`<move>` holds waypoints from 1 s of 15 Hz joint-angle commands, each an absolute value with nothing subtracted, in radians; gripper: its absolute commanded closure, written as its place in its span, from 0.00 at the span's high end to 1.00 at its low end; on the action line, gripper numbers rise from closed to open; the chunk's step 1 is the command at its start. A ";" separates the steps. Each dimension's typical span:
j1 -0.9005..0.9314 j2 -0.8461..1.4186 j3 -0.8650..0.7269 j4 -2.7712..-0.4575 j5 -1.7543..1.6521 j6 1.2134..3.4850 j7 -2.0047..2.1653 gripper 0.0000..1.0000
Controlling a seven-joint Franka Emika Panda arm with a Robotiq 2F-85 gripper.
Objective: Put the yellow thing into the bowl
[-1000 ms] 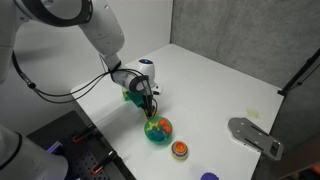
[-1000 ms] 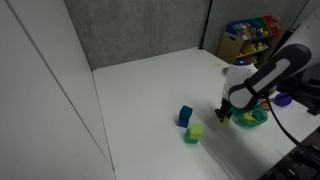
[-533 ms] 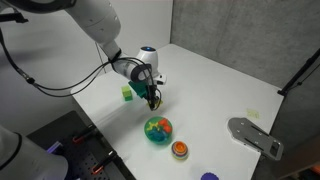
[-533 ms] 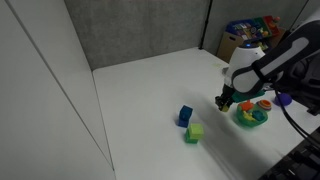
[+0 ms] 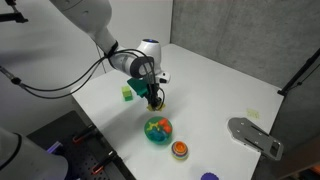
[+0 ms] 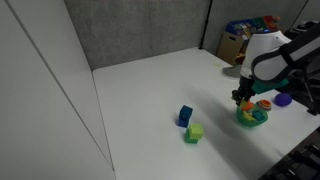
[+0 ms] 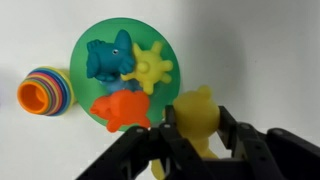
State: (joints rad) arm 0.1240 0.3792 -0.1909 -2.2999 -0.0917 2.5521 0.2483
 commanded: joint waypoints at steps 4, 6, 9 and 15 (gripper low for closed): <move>0.058 0.313 -0.193 -2.428 -0.197 2.596 0.238 0.19; 0.044 0.330 -0.186 -2.446 -0.199 2.632 0.224 0.19; 0.041 0.357 -0.188 -2.470 -0.204 2.712 0.207 0.19; 0.051 0.411 -0.205 -2.489 -0.212 2.800 0.185 0.19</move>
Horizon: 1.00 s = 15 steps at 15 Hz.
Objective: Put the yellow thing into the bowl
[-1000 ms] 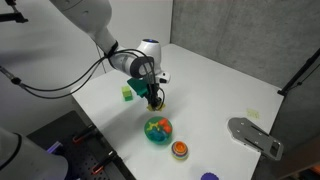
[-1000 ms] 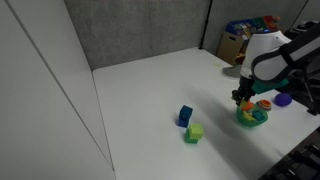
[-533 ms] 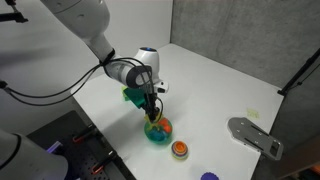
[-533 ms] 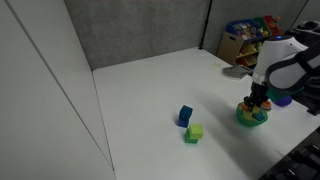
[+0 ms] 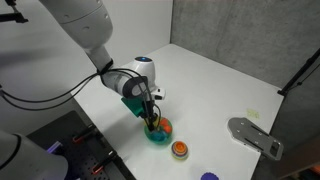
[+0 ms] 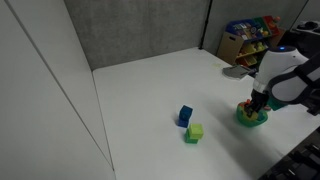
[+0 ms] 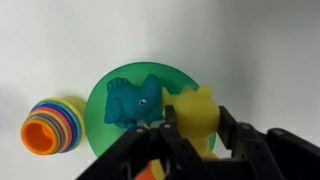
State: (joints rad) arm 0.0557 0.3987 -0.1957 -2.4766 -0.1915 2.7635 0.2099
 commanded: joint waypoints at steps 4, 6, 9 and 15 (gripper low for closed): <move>0.050 0.414 -0.206 -2.493 -0.202 2.811 0.164 0.71; 0.042 0.402 -0.199 -2.495 -0.193 2.800 0.152 0.85; 0.028 0.373 -0.186 -2.496 -0.177 2.770 0.131 1.00; 0.009 0.275 -0.161 -2.470 -0.142 2.597 0.124 1.00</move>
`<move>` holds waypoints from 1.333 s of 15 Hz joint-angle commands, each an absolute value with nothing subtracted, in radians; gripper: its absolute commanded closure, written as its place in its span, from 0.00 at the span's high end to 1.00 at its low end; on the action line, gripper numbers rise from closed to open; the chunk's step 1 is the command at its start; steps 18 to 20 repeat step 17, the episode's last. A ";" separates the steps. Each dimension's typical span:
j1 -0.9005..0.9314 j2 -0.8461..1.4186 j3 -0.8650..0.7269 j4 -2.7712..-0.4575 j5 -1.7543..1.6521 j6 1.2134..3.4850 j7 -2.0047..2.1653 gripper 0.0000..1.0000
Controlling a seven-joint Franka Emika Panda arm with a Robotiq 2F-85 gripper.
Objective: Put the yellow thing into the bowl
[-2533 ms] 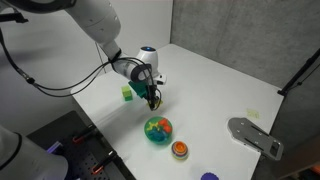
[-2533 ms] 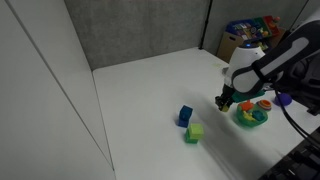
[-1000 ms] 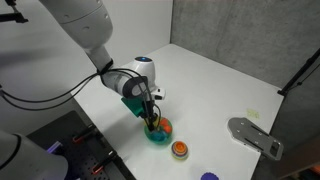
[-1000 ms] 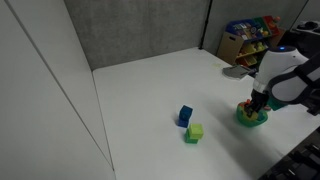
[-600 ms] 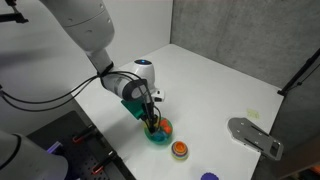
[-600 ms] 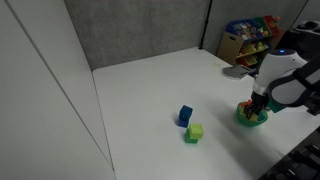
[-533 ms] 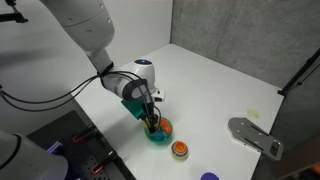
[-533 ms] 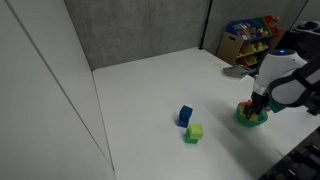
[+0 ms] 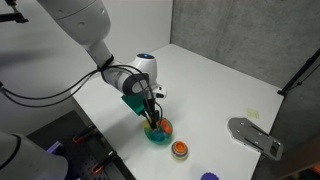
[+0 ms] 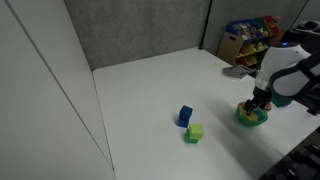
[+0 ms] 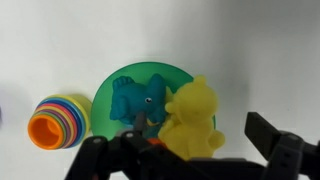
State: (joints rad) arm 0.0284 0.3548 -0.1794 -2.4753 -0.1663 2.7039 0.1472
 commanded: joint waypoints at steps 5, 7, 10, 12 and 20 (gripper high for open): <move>0.002 0.185 -0.141 -2.408 -0.137 2.407 0.133 1.00; 0.000 0.142 -0.129 -2.383 -0.134 2.350 0.123 1.00; -0.008 0.081 -0.112 -2.358 -0.116 2.306 0.107 1.00; -0.014 0.062 -0.106 -2.352 -0.115 2.291 0.105 1.00; -0.016 0.077 -0.097 -2.357 -0.142 2.308 0.140 1.00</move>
